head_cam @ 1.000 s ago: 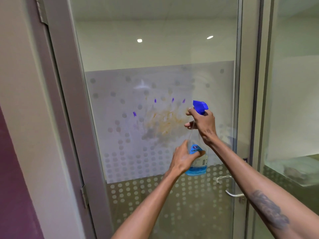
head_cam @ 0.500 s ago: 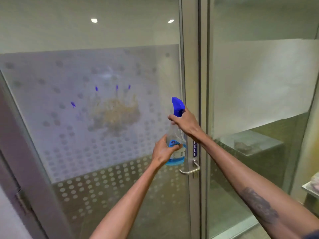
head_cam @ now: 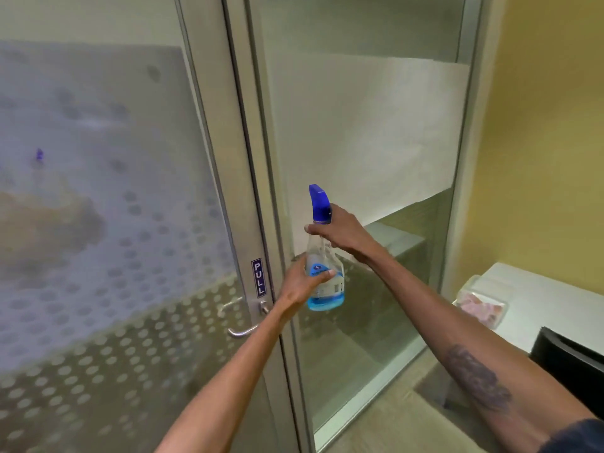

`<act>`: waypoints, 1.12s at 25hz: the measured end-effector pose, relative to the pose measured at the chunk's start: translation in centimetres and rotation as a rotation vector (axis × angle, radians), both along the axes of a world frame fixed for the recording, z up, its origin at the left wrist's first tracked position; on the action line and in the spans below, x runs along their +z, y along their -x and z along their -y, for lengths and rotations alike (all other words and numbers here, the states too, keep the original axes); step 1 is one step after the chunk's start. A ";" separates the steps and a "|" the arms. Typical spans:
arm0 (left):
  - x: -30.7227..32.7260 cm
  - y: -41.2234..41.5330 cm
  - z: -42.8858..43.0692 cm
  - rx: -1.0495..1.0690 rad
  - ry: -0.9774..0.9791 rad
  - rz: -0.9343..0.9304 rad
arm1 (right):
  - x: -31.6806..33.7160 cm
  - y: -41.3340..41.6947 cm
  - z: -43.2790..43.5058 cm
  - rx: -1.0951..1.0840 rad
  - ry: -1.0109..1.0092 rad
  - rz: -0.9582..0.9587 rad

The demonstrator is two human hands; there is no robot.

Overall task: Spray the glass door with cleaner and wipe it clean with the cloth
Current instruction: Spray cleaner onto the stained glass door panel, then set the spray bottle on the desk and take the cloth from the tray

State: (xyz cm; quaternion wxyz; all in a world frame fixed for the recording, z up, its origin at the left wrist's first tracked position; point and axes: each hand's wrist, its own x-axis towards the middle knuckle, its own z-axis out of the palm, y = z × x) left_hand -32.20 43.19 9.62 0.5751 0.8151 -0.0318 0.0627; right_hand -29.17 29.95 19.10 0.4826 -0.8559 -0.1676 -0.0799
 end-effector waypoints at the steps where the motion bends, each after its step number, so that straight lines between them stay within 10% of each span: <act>1: -0.4 -1.7 1.7 -0.027 -0.003 -0.018 | -0.5 -1.1 1.7 -0.033 -0.003 -0.005; 15: -7.2 -31.3 29.0 -0.434 -0.237 -0.124 | -7.9 -23.5 28.6 -0.459 0.047 -0.154; 28: -13.7 -41.9 52.5 -0.631 -0.277 -0.177 | -16.2 -33.7 53.3 -0.842 0.011 -0.191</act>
